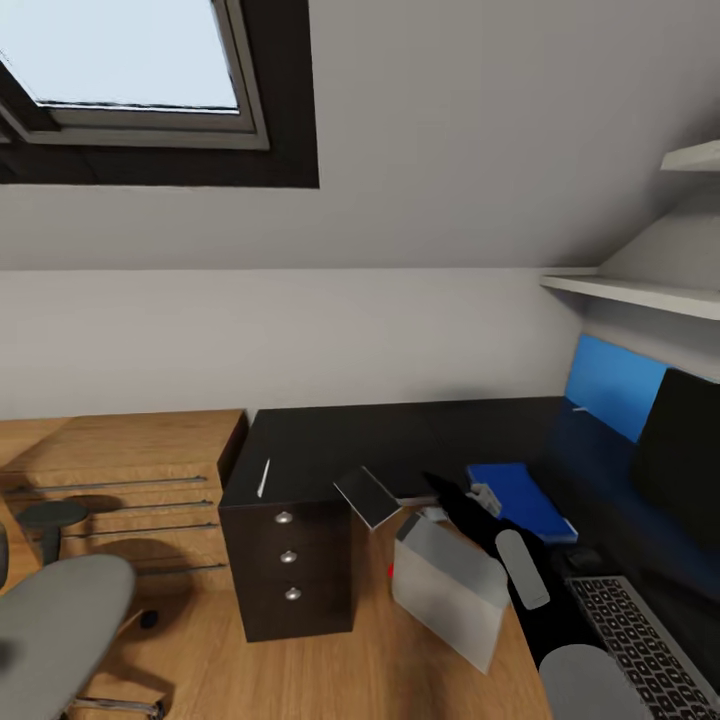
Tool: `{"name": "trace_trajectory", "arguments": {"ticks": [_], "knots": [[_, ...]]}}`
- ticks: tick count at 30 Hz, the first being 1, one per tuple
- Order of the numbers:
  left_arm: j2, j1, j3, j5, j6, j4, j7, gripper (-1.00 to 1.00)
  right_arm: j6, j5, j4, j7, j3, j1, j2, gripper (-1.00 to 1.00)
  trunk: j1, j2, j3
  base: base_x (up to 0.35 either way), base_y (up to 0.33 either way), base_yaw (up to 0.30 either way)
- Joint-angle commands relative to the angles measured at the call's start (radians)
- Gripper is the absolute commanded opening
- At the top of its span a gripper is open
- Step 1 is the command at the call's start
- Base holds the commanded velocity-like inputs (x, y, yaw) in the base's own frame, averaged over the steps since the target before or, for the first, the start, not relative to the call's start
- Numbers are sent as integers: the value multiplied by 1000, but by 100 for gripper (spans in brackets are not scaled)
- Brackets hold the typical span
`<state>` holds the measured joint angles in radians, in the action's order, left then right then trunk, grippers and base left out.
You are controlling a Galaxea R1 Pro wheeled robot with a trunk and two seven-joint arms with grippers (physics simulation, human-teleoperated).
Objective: In the bedroom, organize the workspace by keeping the computer under the desk, ensuring the monitor is on the desk, placing the keyboard on the desk next to the monitor, placing the mouse on the desk next to the keyboard, moving the folder from the swivel chair onto the desk next to the mouse, stacking the notebook on top of the folder with the pen on top of the notebook, and positioning the swivel chair next to the desk.
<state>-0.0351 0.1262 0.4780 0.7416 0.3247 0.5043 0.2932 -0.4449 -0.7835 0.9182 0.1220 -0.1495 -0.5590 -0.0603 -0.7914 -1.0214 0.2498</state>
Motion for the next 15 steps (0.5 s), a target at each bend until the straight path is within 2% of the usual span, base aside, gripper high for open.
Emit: {"name": "trace_trajectory", "arguments": {"ticks": [1,12,13,15], "knots": [[1,1,8,7,5,0,6,100,-8,-1,0,3,-4,-1,-5,100,0,-1,1,-333,139,0],[7,1,7,7,5,2,7,100,-7,-2,-18,4,-3,-1,-8,100,0,-1,1,-332,143,0],[7,1,6,7,5,2,8,100,4,-2,-59,4,-1,-1,-9,100,0,-1,1,-257,73,0],[7,1,6,7,6,2,9,100,12,-2,-74,4,0,-1,-9,100,0,-1,1,-185,52,0]]}}
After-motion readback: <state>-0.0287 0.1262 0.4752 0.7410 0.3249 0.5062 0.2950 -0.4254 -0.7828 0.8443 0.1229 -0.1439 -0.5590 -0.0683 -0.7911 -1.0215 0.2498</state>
